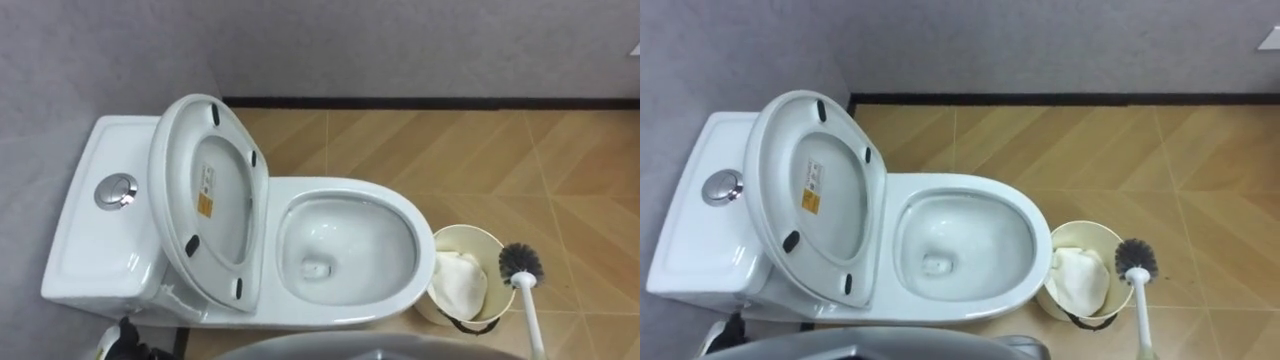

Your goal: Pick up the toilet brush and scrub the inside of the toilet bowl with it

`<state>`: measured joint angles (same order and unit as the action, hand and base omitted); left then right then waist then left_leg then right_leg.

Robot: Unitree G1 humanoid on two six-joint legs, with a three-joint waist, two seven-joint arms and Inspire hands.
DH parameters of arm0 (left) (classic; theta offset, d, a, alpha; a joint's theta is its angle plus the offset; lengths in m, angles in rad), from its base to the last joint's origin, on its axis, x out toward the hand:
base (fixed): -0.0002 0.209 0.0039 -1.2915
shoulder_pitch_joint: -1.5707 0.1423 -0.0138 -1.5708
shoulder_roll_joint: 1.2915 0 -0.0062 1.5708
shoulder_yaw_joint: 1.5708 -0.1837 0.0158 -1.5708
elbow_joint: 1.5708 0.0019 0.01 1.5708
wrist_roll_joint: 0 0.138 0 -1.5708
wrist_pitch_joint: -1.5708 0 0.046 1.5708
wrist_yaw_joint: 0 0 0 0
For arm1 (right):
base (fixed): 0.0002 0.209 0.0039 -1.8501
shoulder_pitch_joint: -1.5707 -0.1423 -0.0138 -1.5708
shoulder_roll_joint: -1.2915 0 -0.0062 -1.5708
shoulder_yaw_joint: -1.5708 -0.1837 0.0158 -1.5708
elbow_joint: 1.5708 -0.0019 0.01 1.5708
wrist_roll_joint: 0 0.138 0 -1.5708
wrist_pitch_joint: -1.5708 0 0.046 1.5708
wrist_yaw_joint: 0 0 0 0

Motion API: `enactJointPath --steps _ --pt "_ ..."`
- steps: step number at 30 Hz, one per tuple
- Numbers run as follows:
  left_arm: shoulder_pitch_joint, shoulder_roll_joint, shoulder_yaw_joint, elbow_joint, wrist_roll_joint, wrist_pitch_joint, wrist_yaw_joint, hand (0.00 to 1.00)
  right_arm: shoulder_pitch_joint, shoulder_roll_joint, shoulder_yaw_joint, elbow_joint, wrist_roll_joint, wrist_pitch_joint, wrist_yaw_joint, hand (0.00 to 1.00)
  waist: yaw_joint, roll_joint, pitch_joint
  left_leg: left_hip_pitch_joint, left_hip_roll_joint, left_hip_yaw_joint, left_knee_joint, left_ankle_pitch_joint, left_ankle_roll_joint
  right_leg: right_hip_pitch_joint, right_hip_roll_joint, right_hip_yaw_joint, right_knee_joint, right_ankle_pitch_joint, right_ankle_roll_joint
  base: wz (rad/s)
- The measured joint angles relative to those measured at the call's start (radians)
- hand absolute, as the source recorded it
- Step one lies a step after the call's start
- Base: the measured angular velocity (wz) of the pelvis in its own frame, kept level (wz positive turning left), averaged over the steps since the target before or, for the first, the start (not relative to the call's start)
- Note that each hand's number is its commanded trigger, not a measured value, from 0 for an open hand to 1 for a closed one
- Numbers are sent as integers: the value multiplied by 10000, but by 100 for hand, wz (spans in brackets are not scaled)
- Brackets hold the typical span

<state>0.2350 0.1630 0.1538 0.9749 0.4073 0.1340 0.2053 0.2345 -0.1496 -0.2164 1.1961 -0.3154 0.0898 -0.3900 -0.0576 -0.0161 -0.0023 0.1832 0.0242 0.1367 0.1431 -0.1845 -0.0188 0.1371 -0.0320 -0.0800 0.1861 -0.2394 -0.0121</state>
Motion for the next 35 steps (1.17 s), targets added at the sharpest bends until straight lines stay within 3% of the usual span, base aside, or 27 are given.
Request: enactJointPath --steps 14,17,27,35 --pt "25 -300 -13 308 216 263 104 0 -201 10 448 104 -44 216 376 0 108 126 -4 38 77 182 2 -1 -1 51 54 -37 13 106 -59 0" --pt "13 -309 -26 461 219 254 97 0 -294 13 508 106 -80 217 458 0 110 166 6 50 162 179 14 -74 -100 45 73 -20 -12 124 -77 0" --pt "13 -326 -186 658 327 87 80 0 -392 65 854 113 -16 190 898 0 111 210 51 7 174 173 19 -112 -77 15 143 -32 0 143 -35 3" --pt "7 -333 -177 615 474 93 -16 0 -387 157 633 329 1263 209 969 0 71 190 42 -41 152 147 18 -130 -76 21 65 -113 -12 156 -10 1"
